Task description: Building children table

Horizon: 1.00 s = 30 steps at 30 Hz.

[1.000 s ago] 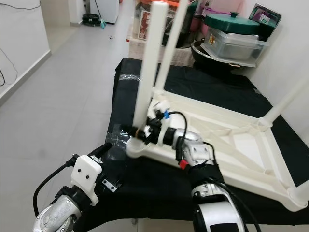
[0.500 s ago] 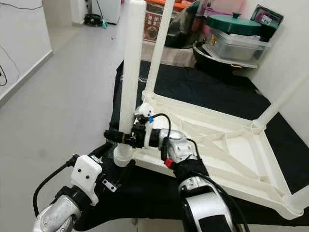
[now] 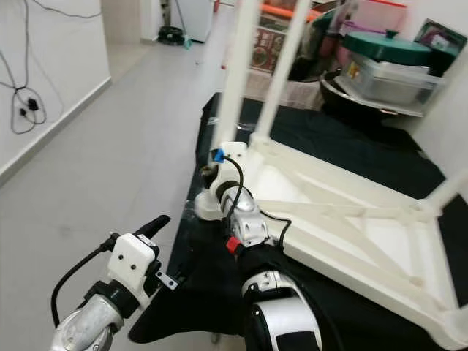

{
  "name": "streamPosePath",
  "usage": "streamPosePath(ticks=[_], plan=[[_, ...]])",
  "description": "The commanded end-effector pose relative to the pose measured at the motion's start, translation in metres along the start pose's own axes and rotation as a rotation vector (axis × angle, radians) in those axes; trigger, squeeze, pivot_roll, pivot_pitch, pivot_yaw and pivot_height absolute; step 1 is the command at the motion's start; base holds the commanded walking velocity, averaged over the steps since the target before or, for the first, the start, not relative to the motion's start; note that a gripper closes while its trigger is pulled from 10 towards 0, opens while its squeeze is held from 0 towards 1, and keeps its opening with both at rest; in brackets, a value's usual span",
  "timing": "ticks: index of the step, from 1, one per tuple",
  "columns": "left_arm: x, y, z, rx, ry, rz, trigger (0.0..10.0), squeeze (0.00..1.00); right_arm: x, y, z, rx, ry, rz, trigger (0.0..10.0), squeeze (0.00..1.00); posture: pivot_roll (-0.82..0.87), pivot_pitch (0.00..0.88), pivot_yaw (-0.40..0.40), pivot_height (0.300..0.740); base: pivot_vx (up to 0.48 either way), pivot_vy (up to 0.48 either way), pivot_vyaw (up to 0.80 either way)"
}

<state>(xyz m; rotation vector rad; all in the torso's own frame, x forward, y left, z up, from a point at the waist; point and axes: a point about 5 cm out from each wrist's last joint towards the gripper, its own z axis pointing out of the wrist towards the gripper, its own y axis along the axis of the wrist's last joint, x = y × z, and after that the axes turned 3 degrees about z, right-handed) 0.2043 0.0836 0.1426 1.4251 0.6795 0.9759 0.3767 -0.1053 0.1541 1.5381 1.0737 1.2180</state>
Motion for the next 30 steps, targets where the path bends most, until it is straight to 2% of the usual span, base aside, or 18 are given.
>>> streamPosePath(ticks=[1,5,7,8,9,10,14,19,20,21,23,24,25,26,27,28,29,30], plan=[[-0.001,-0.002,0.001,0.012,-0.006,-0.001,10.0,0.0,-0.019,-0.011,-0.002,0.065,-0.146,0.029,0.0,0.0,0.16,0.0,-0.179,0.74,0.0,0.0,0.0],[0.0,-0.002,0.0,0.013,-0.003,0.004,10.0,0.0,0.007,-0.008,-0.011,0.044,-0.172,0.113,0.0,0.0,0.16,0.0,-0.178,0.74,0.0,0.0,0.0],[0.0,-0.002,0.0,0.013,-0.003,0.004,10.0,0.0,0.007,-0.008,-0.011,0.044,-0.172,0.113,0.0,0.0,0.16,0.0,-0.178,0.74,0.0,0.0,0.0],[0.0,-0.002,0.0,0.013,-0.003,0.003,10.0,0.0,0.014,-0.006,-0.011,0.041,-0.147,0.139,0.4,0.0,0.16,0.0,-0.178,0.74,0.0,0.0,0.0],[0.0,-0.002,0.0,0.013,-0.003,0.003,10.0,0.0,0.014,-0.006,-0.011,0.041,-0.147,0.139,0.4,0.0,0.16,0.0,-0.178,0.74,0.0,0.0,0.0],[0.0,-0.003,0.0,0.014,-0.005,0.003,10.0,0.0,0.022,-0.004,-0.012,0.019,-0.09,0.155,10.0,1.0,0.16,0.0,-0.177,0.74,0.0,0.0,0.0],[-0.001,-0.003,0.001,0.016,-0.006,0.002,10.0,0.0,0.028,0.0,-0.015,-0.029,-0.017,0.154,10.0,1.0,0.16,0.0,-0.176,0.74,0.0,0.0,0.0],[-0.001,-0.003,0.0,0.017,-0.007,0.001,10.0,0.0,0.024,0.001,-0.018,-0.059,-0.004,0.13,10.0,1.0,0.15,0.0,-0.175,0.74,0.0,0.0,0.0],[-0.001,-0.003,0.0,0.018,-0.007,0.0,10.0,0.0,0.021,0.001,-0.02,-0.065,-0.004,0.115,10.0,0.0,0.15,0.0,-0.174,0.74,0.0,0.0,0.0],[-0.001,-0.004,0.0,0.019,-0.008,0.0,10.0,0.0,0.014,-0.001,-0.023,-0.074,0.027,0.084,10.0,0.0,0.15,0.0,-0.176,0.74,0.0,0.0,0.0],[-0.001,-0.004,0.0,0.019,-0.008,0.0,10.0,0.0,0.014,-0.001,-0.023,-0.074,0.027,0.084,10.0,0.0,0.15,0.0,-0.176,0.74,0.0,0.0,0.0],[-0.001,-0.005,-0.001,0.026,-0.006,0.002,10.0,0.0,0.005,-0.003,-0.028,-0.095,0.068,0.038,10.0,0.0,0.15,0.0,-0.176,0.74,0.0,0.0,0.0],[-0.001,-0.005,-0.001,0.026,-0.006,0.002,10.0,0.0,0.005,-0.003,-0.028,-0.095,0.068,0.038,10.0,0.0,0.15,0.0,-0.176,0.74,0.0,0.0,0.0],[0.002,-0.007,-0.002,0.038,-0.001,0.004,10.0,0.0,-0.011,-0.009,-0.037,-0.103,0.119,-0.015,10.0,0.0,0.13,0.0,-0.173,0.74,0.0,0.0,0.0],[0.002,-0.007,-0.002,0.038,-0.001,0.004,10.0,0.0,-0.011,-0.009,-0.037,-0.103,0.119,-0.015,10.0,0.0,0.13,0.0,-0.173,0.74,0.0,0.0,0.0],[0.004,-0.01,-0.004,0.052,0.005,0.006,10.0,0.0,-0.025,-0.014,-0.044,-0.109,0.141,-0.065,10.0,0.0,0.13,0.0,-0.17,0.74,0.0,0.0,0.0],[0.004,-0.01,-0.004,0.052,0.005,0.006,10.0,0.0,-0.025,-0.014,-0.044,-0.109,0.141,-0.065,10.0,0.0,0.13,0.0,-0.17,0.74,0.0,0.0,0.0],[0.006,-0.013,-0.005,0.07,0.009,0.011,10.0,0.0,-0.036,-0.019,-0.05,-0.111,0.149,-0.11,10.0,0.0,0.13,0.0,-0.17,0.74,0.0,0.0,0.0]])
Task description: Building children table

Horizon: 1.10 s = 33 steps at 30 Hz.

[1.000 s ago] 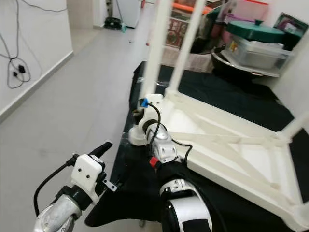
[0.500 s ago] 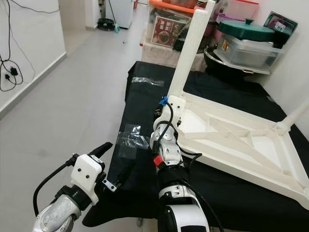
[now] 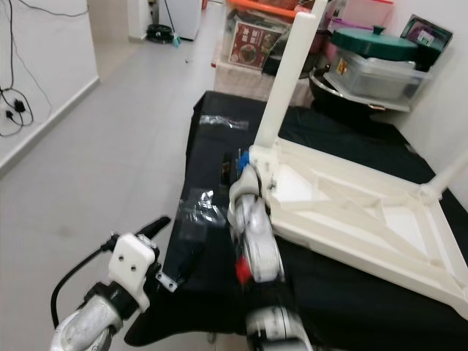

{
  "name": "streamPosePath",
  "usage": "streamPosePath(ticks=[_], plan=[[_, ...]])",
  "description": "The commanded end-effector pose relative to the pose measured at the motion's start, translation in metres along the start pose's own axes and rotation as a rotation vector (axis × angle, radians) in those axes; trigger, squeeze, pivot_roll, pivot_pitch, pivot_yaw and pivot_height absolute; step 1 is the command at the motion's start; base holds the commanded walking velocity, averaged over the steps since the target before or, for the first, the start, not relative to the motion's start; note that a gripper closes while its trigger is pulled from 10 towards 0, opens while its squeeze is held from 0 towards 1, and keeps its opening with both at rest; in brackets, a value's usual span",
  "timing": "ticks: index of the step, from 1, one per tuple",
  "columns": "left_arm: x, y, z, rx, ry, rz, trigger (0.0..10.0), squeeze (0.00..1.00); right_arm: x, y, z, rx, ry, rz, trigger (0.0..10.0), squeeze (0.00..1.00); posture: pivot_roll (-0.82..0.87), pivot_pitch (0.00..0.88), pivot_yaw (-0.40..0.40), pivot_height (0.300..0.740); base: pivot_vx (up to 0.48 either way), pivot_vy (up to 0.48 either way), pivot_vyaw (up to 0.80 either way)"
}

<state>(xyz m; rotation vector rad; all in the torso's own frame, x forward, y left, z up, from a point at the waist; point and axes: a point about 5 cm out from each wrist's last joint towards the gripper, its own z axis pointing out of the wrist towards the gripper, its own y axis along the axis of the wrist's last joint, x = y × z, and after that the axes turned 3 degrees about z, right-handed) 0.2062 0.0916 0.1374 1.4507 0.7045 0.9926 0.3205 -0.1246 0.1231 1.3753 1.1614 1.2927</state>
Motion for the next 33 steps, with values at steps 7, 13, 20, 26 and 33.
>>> streamPosePath(ticks=[7,13,20,26,33], plan=[[0.004,-0.014,-0.003,0.085,0.01,0.023,10.0,0.0,-0.018,-0.001,-0.025,-0.021,0.039,-0.052,10.0,0.0,0.12,0.0,-0.161,0.74,0.0,0.0,0.0],[0.005,-0.021,-0.004,0.126,0.02,0.043,10.0,0.0,-0.014,-0.011,-0.041,0.012,0.057,-0.051,10.0,0.0,0.12,0.0,-0.157,0.74,0.0,0.0,-0.4],[0.005,-0.031,-0.004,0.186,0.011,0.089,10.0,0.0,-0.006,-0.017,-0.049,0.025,0.104,-0.065,10.0,0.0,0.12,0.0,-0.152,0.74,0.0,0.0,-0.72],[0.003,-0.034,-0.004,0.206,-0.009,0.094,10.0,0.0,-0.007,-0.017,-0.046,0.042,0.128,-0.073,10.0,0.0,0.13,0.0,-0.157,0.74,0.0,-0.397,0.0],[0.003,-0.036,-0.004,0.22,-0.007,0.1,10.0,0.0,-0.005,-0.015,-0.044,0.05,0.16,-0.081,10.0,0.0,0.12,0.0,-0.156,0.74,0.0,-0.465,0.0]])
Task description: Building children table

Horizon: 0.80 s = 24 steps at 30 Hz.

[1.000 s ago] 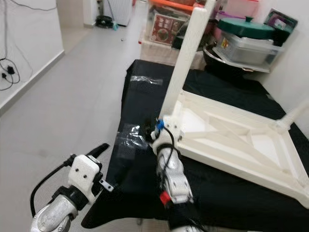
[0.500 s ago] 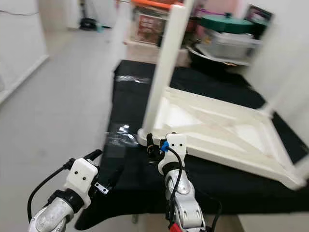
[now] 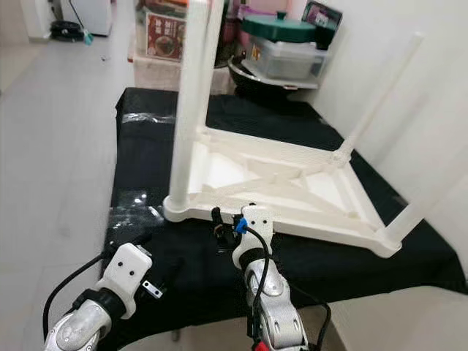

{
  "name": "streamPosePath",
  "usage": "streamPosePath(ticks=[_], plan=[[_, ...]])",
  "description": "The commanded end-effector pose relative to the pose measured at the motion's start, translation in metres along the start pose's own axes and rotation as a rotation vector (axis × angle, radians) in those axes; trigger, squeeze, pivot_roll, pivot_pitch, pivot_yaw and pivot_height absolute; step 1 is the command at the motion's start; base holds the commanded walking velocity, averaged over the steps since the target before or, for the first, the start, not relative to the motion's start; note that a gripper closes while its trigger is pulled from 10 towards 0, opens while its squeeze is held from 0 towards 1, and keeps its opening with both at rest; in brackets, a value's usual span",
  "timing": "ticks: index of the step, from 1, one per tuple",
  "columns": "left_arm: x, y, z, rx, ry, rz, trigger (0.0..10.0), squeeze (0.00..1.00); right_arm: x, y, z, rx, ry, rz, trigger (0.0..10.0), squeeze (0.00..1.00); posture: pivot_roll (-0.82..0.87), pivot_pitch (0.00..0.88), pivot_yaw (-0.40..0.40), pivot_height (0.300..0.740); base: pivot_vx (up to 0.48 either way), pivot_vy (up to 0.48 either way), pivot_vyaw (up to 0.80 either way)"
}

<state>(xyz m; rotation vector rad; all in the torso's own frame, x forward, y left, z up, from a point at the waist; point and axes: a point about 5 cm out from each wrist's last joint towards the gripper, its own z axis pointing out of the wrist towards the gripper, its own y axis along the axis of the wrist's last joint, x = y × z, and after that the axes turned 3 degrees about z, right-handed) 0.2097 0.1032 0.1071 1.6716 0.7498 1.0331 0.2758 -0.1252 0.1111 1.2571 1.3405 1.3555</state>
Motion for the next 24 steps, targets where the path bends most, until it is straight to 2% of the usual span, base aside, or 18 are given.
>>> streamPosePath(ticks=[1,5,8,15,17,19,21,24], plan=[[-0.004,-0.004,0.0,0.02,-0.018,-0.01,10.0,0.0,-0.003,0.004,0.005,-0.001,0.026,-0.011,10.0,0.0,0.13,0.0,-0.159,0.74,0.0,-0.461,0.0],[-0.005,-0.004,0.001,0.029,-0.023,-0.02,10.0,0.0,-0.006,0.011,0.015,-0.009,0.066,-0.02,10.0,0.0,0.13,0.0,-0.161,0.74,0.0,-0.334,0.0],[-0.003,-0.007,0.001,0.04,0.001,-0.044,10.0,0.0,-0.013,0.016,0.03,0.021,0.194,-0.032,10.0,0.0,0.13,0.0,-0.162,0.74,0.0,0.0,0.0],[-0.003,-0.007,0.001,0.045,0.003,-0.047,10.0,0.0,-0.023,0.013,0.034,0.062,0.232,-0.04,10.0,0.0,0.13,0.0,-0.166,0.74,0.0,0.0,0.0],[-0.004,-0.007,0.0,0.046,0.005,-0.05,10.0,0.0,-0.03,0.011,0.034,0.07,0.199,-0.029,10.0,0.0,0.13,0.0,-0.168,0.74,0.0,0.0,0.0],[-0.004,-0.007,0.0,0.046,0.005,-0.05,10.0,0.0,-0.03,0.011,0.034,0.07,0.199,-0.029,10.0,0.0,0.13,0.0,-0.168,0.74,0.0,0.0,0.0],[-0.003,-0.007,0.0,0.046,0.009,-0.057,10.0,0.0,-0.049,0.009,0.032,0.063,0.072,0.003,10.0,0.0,0.12,0.0,-0.164,0.74,0.0,0.0,0.0],[-0.003,-0.007,0.0,0.046,0.009,-0.059,10.0,0.0,-0.057,0.009,0.031,0.056,0.015,0.014,10.0,0.0,0.12,0.0,-0.164,0.74,0.0,0.0,0.0]])
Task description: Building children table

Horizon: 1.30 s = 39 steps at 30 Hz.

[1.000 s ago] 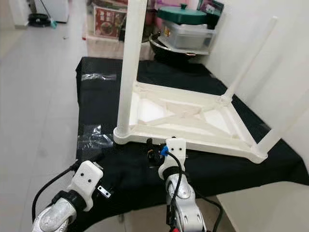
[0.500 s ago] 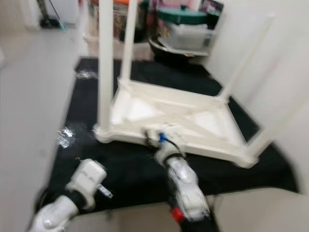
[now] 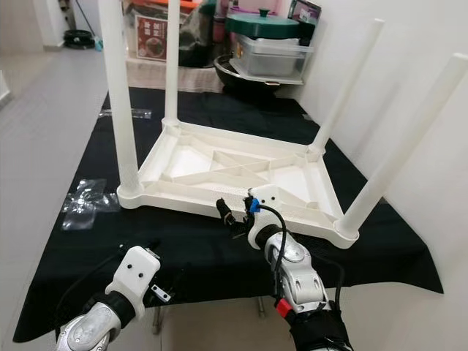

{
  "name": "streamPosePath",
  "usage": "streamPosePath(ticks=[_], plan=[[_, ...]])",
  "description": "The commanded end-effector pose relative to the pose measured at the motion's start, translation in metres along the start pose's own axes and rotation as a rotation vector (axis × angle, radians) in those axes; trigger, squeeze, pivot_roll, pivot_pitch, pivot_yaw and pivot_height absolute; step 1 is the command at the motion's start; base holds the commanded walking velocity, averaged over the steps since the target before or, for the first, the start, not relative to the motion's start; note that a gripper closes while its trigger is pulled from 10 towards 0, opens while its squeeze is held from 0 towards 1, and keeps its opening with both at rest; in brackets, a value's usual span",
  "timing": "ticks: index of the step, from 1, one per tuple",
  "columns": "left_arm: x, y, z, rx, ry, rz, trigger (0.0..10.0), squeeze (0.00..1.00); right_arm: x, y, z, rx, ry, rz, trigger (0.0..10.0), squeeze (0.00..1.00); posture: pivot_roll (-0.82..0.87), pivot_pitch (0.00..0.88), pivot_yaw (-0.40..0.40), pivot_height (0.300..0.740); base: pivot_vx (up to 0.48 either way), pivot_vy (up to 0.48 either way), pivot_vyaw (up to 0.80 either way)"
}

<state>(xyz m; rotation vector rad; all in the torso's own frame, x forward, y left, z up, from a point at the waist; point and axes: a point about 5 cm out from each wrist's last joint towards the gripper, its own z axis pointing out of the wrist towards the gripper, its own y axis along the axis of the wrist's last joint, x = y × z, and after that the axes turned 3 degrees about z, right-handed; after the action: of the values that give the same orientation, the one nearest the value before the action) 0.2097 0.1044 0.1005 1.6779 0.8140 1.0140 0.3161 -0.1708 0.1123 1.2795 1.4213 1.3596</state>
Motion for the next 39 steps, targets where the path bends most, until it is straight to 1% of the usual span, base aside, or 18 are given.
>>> streamPosePath(ticks=[1,4,5,6,7,10,11,12,13,14,15,17,19,21,24,31,33,39], plan=[[-0.003,-0.001,0.0,0.007,-0.009,-0.022,10.0,0.0,-0.03,-0.005,-0.009,-0.007,-0.136,0.028,10.0,0.0,0.12,0.0,-0.164,0.74,0.0,0.0,0.0],[-0.003,-0.001,-0.001,0.008,-0.009,-0.022,10.0,0.0,-0.039,-0.007,-0.013,-0.009,-0.173,0.029,10.0,0.0,0.12,0.0,-0.164,0.74,0.0,0.0,0.0],[-0.003,-0.001,-0.001,0.006,-0.009,-0.022,10.0,0.0,-0.057,-0.008,-0.021,-0.026,-0.28,0.016,10.0,0.0,0.12,0.0,-0.162,0.74,0.0,0.0,0.0],[-0.003,-0.001,-0.001,0.006,-0.009,-0.022,10.0,0.0,-0.057,-0.008,-0.021,-0.026,-0.28,0.016,10.0,0.0,0.12,0.0,-0.162,0.74,0.0,0.0,0.0],[-0.003,-0.001,-0.001,0.006,-0.009,-0.021,10.0,0.0,-0.073,-0.008,-0.032,-0.052,-0.4,0.007,10.0,0.0,0.12,0.0,-0.155,0.74,0.0,0.0,0.0],[-0.003,-0.001,-0.001,0.006,-0.009,-0.021,10.0,0.0,-0.073,-0.008,-0.032,-0.052,-0.4,0.007,10.0,0.0,0.12,0.0,-0.155,0.74,0.0,0.0,0.0],[-0.003,-0.002,-0.001,0.005,-0.015,-0.019,10.0,0.0,-0.084,-0.01,-0.047,-0.064,-0.524,-0.024,10.0,0.0,0.11,0.0,-0.152,0.74,0.0,0.0,0.0],[-0.003,-0.002,-0.001,0.005,-0.015,-0.019,10.0,0.0,-0.084,-0.01,-0.047,-0.064,-0.524,-0.024,10.0,0.0,0.11,0.0,-0.152,0.74,0.0,0.0,0.0],[-0.002,-0.002,-0.001,0.007,-0.021,-0.013,10.0,0.0,-0.089,-0.012,-0.065,-0.064,-0.659,-0.052,10.0,0.0,0.11,0.0,-0.141,0.74,0.0,0.0,0.0],[-0.002,-0.002,-0.001,0.007,-0.021,-0.013,10.0,0.0,-0.089,-0.012,-0.065,-0.064,-0.659,-0.052,10.0,0.0,0.11,0.0,-0.141,0.74,0.0,0.0,0.0],[-0.002,-0.003,0.0,0.008,-0.027,-0.01,10.0,0.0,-0.091,-0.013,-0.079,-0.056,-0.76,-0.079,10.0,0.0,0.1,0.0,-0.138,0.74,0.0,0.0,0.0],[-0.002,-0.003,0.0,0.008,-0.027,-0.01,10.0,0.0,-0.091,-0.013,-0.079,-0.056,-0.76,-0.079,10.0,0.0,0.1,0.0,-0.138,0.74,0.0,0.0,0.0],[-0.001,-0.003,0.001,0.01,-0.032,-0.007,10.0,0.0,-0.098,-0.012,-0.089,-0.028,-0.904,-0.085,10.0,0.0,0.11,0.0,-0.131,0.74,0.0,0.0,0.0],[-0.001,-0.003,0.001,0.009,-0.034,-0.007,10.0,0.0,-0.106,-0.012,-0.088,-0.014,-0.955,-0.043,10.0,0.0,0.11,0.0,-0.132,0.74,0.0,0.0,0.0],[-0.001,-0.002,0.001,0.006,-0.032,-0.009,10.0,0.0,-0.105,-0.013,-0.072,-0.055,-0.852,0.086,10.0,0.0,0.11,0.0,-0.13,0.74,0.0,0.0,0.0],[0.0,-0.002,0.0,0.006,-0.03,-0.007,10.0,0.0,-0.113,0.005,-0.061,-0.131,-0.856,0.064,10.0,0.0,0.11,0.0,-0.13,0.74,0.0,0.0,0.0],[0.0,-0.002,0.0,0.006,-0.029,-0.007,10.0,0.0,-0.111,0.019,-0.053,-0.169,-0.84,0.056,10.0,0.0,0.11,0.0,-0.131,0.74,0.0,0.0,0.0],[0.0,-0.001,0.0,0.005,-0.028,-0.008,10.0,0.0,-0.113,0.032,-0.047,-0.186,-0.872,0.028,10.0,0.0,0.11,0.0,-0.135,0.74,0.0,0.0,0.0]])
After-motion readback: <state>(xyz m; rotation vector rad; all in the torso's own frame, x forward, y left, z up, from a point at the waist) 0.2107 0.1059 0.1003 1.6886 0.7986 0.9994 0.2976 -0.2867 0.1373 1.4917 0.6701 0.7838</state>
